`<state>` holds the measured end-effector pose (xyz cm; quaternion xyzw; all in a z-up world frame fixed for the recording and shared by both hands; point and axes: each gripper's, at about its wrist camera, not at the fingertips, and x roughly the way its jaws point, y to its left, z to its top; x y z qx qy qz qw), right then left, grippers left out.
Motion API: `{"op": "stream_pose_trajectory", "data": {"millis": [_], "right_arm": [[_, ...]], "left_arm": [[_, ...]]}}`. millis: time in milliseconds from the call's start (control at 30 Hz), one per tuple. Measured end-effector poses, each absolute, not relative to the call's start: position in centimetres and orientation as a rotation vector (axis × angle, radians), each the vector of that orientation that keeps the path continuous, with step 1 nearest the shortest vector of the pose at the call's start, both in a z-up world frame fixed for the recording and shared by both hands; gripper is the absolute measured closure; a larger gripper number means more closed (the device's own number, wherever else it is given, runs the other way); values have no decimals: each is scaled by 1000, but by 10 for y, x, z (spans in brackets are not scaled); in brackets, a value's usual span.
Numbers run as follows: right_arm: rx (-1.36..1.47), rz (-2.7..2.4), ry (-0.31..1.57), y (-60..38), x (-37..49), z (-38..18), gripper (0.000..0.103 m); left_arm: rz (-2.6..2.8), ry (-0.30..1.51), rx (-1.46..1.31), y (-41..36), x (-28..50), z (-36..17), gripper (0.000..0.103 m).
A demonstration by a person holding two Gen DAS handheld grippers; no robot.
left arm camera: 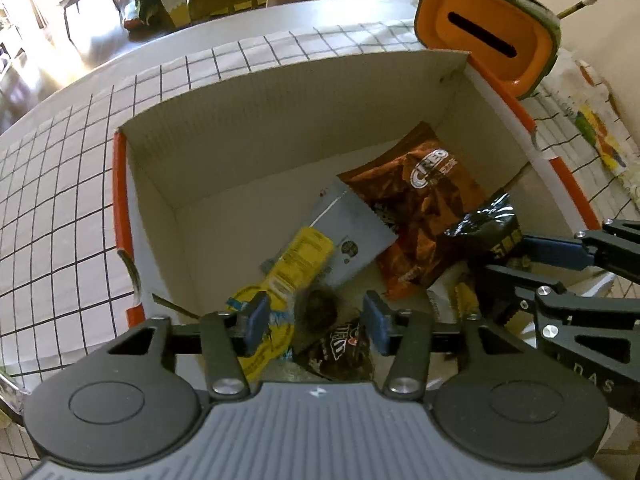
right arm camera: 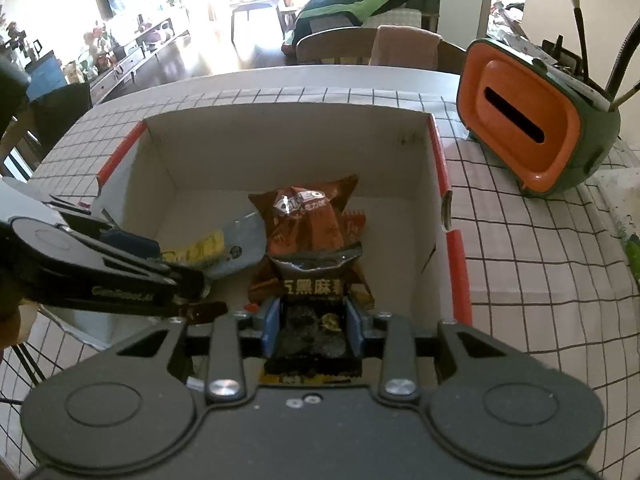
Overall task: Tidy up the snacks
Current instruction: 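Open the right tool to release the black packet into the box, then withdraw both tools from the box toward the cream bag and foil bar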
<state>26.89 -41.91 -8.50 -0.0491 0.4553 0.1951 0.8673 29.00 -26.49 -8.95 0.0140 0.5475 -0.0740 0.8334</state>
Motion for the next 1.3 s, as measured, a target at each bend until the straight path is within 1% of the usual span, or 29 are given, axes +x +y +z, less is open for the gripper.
{"op": "stream_pose_trajectory", "data": {"millis": [200, 433, 533, 600, 633, 667, 733, 833, 967, 1067, 1233, 1300], "right_arm": [[-88, 423, 944, -421, 261, -77, 66], [-67, 446, 897, -416, 243, -57, 57], [-66, 453, 872, -411, 236, -48, 55], [-70, 453, 856, -407, 231, -42, 51], [-69, 451, 847, -404, 229, -39, 45], [-66, 445, 835, -402, 226, -36, 41], [-61, 447, 821, -398, 224, -32, 38], [-66, 446, 799, -389, 218, -27, 27], [-48, 454, 782, -376, 211, -23, 21], [-33, 469, 769, -364, 206, -21, 20], [-12, 513, 749, -340, 194, -16, 19], [-14, 529, 738, -327, 188, -13, 15]], "left_arm": [[-177, 1118, 21, -260, 275, -73, 47], [-200, 1044, 19, -249, 253, -49, 44], [-203, 1020, 9, -242, 243, -40, 44], [-204, 1004, 3, -235, 237, -33, 44], [-204, 996, 2, -232, 234, -31, 44], [-204, 991, -3, -228, 231, -29, 43], [-201, 976, -15, -219, 225, -23, 41], [-196, 948, -21, -206, 215, -15, 38], [-183, 913, -29, -184, 201, -5, 33], [-175, 882, -36, -167, 189, 2, 29], [-171, 837, -37, -139, 169, 11, 24], [-169, 824, -41, -127, 162, 12, 22]]}}
